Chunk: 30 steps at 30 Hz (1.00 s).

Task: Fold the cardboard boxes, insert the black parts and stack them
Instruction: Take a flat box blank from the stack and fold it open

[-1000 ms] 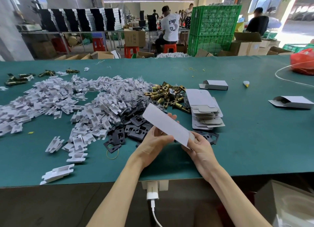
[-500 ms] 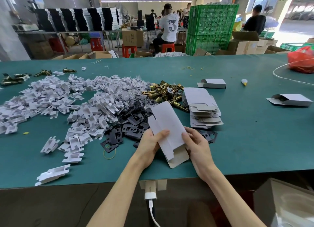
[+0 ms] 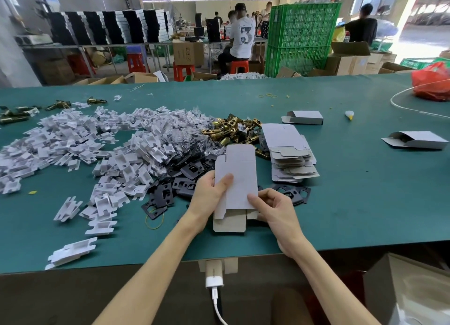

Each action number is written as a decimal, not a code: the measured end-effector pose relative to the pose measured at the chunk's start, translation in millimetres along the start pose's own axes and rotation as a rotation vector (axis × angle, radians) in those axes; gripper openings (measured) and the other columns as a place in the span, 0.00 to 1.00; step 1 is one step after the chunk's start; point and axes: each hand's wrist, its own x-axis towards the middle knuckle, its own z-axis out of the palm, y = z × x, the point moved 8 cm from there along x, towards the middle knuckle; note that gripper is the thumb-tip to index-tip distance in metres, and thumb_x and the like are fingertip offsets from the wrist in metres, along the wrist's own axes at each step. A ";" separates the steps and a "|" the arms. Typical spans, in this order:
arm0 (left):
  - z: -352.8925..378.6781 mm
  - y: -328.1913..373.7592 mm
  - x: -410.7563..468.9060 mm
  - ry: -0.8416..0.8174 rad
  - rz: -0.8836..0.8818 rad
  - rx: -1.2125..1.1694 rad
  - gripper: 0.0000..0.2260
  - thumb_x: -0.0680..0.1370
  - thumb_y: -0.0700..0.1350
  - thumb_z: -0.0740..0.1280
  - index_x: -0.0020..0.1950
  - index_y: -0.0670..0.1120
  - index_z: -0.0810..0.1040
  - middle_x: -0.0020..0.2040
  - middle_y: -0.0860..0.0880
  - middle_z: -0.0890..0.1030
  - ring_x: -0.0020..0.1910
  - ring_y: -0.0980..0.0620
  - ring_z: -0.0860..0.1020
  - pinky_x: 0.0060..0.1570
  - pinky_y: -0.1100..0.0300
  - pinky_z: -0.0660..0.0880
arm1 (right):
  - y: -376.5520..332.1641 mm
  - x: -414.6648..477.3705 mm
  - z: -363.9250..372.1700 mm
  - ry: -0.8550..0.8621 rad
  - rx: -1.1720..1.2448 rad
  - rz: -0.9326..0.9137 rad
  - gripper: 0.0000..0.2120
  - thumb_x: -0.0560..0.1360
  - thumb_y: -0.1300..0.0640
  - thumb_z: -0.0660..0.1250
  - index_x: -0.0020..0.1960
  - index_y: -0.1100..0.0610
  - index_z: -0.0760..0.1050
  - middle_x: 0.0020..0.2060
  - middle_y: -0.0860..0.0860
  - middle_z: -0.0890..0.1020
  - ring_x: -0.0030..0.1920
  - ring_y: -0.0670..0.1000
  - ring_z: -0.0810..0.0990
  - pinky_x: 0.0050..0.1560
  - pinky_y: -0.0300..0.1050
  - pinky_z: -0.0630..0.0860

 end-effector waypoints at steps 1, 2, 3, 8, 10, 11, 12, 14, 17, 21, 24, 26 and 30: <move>2.2 -0.3 -2.0 0.032 0.015 0.000 0.13 0.83 0.49 0.69 0.64 0.44 0.77 0.58 0.46 0.86 0.55 0.46 0.85 0.52 0.51 0.83 | -1.1 -0.1 -0.4 0.000 -0.003 -0.005 0.11 0.77 0.52 0.74 0.46 0.60 0.81 0.41 0.57 0.86 0.41 0.51 0.83 0.41 0.44 0.80; 4.6 -1.0 -5.0 0.063 0.032 0.001 0.13 0.83 0.50 0.68 0.65 0.46 0.75 0.58 0.47 0.85 0.56 0.49 0.85 0.51 0.55 0.82 | -1.6 -0.2 -1.3 0.003 0.008 -0.006 0.11 0.77 0.52 0.73 0.44 0.61 0.80 0.42 0.59 0.85 0.42 0.53 0.82 0.42 0.48 0.78; 6.5 -1.5 -8.2 0.094 0.057 0.004 0.13 0.84 0.49 0.68 0.66 0.47 0.73 0.59 0.49 0.84 0.56 0.51 0.84 0.50 0.58 0.82 | -1.2 -0.1 -2.3 0.007 0.030 -0.006 0.12 0.77 0.53 0.73 0.43 0.61 0.79 0.41 0.60 0.84 0.42 0.54 0.81 0.44 0.51 0.77; 10.9 -4.5 -15.2 0.169 0.115 0.019 0.12 0.85 0.46 0.66 0.68 0.44 0.74 0.60 0.47 0.83 0.57 0.48 0.84 0.55 0.50 0.82 | -3.5 -0.6 -3.1 0.008 0.070 -0.025 0.11 0.77 0.55 0.73 0.38 0.56 0.78 0.39 0.58 0.81 0.42 0.55 0.77 0.48 0.57 0.74; 10.2 -7.1 -15.1 0.173 0.095 0.020 0.13 0.85 0.46 0.65 0.68 0.43 0.74 0.61 0.46 0.83 0.58 0.47 0.83 0.57 0.49 0.82 | -5.1 -1.8 -2.3 0.004 0.054 -0.040 0.10 0.77 0.53 0.74 0.40 0.57 0.80 0.40 0.60 0.82 0.43 0.55 0.79 0.49 0.58 0.75; 9.5 -8.8 -15.8 0.172 0.073 0.006 0.13 0.85 0.46 0.64 0.68 0.43 0.74 0.60 0.45 0.84 0.58 0.46 0.83 0.56 0.49 0.82 | -5.7 -2.2 -1.8 0.001 0.041 -0.046 0.09 0.76 0.52 0.74 0.42 0.57 0.81 0.42 0.60 0.83 0.43 0.55 0.80 0.49 0.59 0.76; 9.1 -10.2 -16.5 0.166 0.049 -0.022 0.12 0.86 0.46 0.64 0.67 0.43 0.75 0.59 0.44 0.84 0.56 0.45 0.84 0.53 0.49 0.82 | -6.4 -2.5 -1.4 0.002 0.034 -0.050 0.09 0.76 0.49 0.74 0.46 0.55 0.82 0.44 0.59 0.85 0.45 0.54 0.81 0.50 0.59 0.78; 9.1 -11.5 -17.4 0.137 0.021 -0.066 0.11 0.86 0.46 0.64 0.64 0.43 0.78 0.56 0.42 0.86 0.52 0.44 0.85 0.46 0.53 0.83 | -7.5 -2.3 -0.5 0.007 0.062 -0.044 0.11 0.76 0.46 0.73 0.55 0.49 0.82 0.49 0.55 0.86 0.49 0.55 0.84 0.51 0.56 0.81; 16.0 -8.0 -20.3 0.019 0.046 -0.080 0.11 0.86 0.48 0.63 0.64 0.44 0.80 0.55 0.43 0.87 0.49 0.45 0.85 0.44 0.56 0.82 | -6.6 -0.1 0.1 -0.001 0.148 -0.015 0.21 0.76 0.44 0.70 0.68 0.44 0.75 0.52 0.54 0.86 0.54 0.53 0.85 0.49 0.47 0.83; 25.9 -3.4 -24.7 -0.082 0.068 -0.093 0.16 0.83 0.53 0.62 0.66 0.48 0.81 0.57 0.46 0.87 0.52 0.48 0.86 0.46 0.58 0.82 | -6.2 0.0 -1.0 0.010 0.164 -0.022 0.26 0.75 0.44 0.71 0.72 0.40 0.73 0.50 0.54 0.86 0.55 0.53 0.85 0.51 0.47 0.82; 26.6 -0.8 -25.3 -0.079 0.073 -0.095 0.17 0.82 0.54 0.63 0.69 0.52 0.79 0.60 0.51 0.86 0.55 0.49 0.85 0.48 0.58 0.82 | -2.7 1.2 -3.0 0.020 0.195 -0.015 0.28 0.74 0.46 0.73 0.73 0.39 0.71 0.46 0.55 0.84 0.55 0.55 0.85 0.54 0.51 0.83; 24.4 1.3 -25.1 -0.059 0.084 -0.102 0.19 0.81 0.52 0.64 0.72 0.55 0.76 0.62 0.55 0.85 0.56 0.50 0.85 0.47 0.59 0.82 | 0.2 2.6 -4.7 0.023 0.208 -0.005 0.27 0.75 0.48 0.73 0.73 0.41 0.71 0.45 0.56 0.84 0.55 0.58 0.85 0.58 0.57 0.81; 23.0 2.2 -25.3 -0.045 0.086 -0.082 0.16 0.80 0.51 0.66 0.68 0.54 0.79 0.59 0.51 0.86 0.54 0.49 0.85 0.47 0.57 0.82 | 5.2 3.6 -8.1 0.038 0.185 0.001 0.23 0.78 0.54 0.72 0.71 0.44 0.72 0.48 0.58 0.85 0.54 0.59 0.85 0.60 0.62 0.80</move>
